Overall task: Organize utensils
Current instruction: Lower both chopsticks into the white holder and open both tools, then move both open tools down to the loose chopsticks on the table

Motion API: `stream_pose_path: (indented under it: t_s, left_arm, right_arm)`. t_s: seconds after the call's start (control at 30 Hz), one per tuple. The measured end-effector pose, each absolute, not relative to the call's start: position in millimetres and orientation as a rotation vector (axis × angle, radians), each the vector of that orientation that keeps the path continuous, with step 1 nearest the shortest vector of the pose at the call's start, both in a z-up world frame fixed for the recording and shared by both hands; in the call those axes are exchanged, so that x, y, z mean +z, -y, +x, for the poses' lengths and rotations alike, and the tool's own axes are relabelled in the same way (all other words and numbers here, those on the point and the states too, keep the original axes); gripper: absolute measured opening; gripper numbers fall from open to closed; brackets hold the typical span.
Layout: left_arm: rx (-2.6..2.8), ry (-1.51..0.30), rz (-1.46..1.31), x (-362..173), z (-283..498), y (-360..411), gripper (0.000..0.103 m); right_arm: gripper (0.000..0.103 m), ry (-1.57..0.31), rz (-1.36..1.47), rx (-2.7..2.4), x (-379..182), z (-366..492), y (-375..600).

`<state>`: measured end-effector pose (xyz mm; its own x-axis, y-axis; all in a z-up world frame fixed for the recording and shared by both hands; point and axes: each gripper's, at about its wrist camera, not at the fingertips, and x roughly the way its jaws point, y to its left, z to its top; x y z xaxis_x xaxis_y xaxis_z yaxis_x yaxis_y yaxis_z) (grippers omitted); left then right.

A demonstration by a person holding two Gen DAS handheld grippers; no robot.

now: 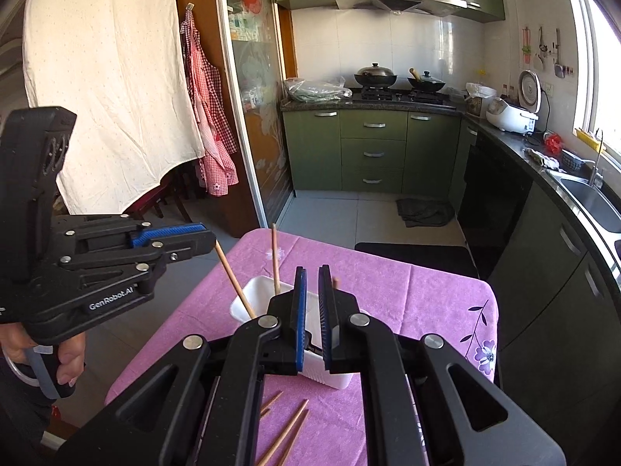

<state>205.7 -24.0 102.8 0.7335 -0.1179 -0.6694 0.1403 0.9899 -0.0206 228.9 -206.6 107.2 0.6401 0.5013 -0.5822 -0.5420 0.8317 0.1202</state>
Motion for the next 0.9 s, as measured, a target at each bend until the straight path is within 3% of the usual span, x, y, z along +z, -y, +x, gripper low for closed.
stream_pose_path:
  t_s: [0.07,0.13,0.2,0.33,0.6,0.73,0.9]
  left_arm:
    - [-0.146,-0.731,0.035,105,193,22,0.012]
    - [-0.148,-0.733,0.039,105,179,22,0.027]
    - [-0.147,-0.752,0.038,98,164,21,0.033]
    - [-0.157,-0.858,0.067,58,141,26,0.033]
    - [-0.190,-1.172,0.080,-68,139,45,0.033]
    - [-0.180,-1.271,0.113,-107,152,54,0.017]
    - [-0.158,-1.313,0.124,-124,164,54,0.015]
  right_arm:
    - [0.009,-0.616,-0.059,0.610,116,212,214]
    - [0.014,-0.588,-0.058,0.619,124,190,222]
    - [0.017,-0.580,-0.065,0.620,125,169,230]
    - [0.021,-0.675,-0.105,0.599,88,142,243]
    - [0.024,-1.027,-0.127,0.559,-59,142,250]
    - [0.024,-1.081,-0.077,0.562,-92,141,259]
    - [0.024,-1.102,-0.058,0.560,-100,142,264]
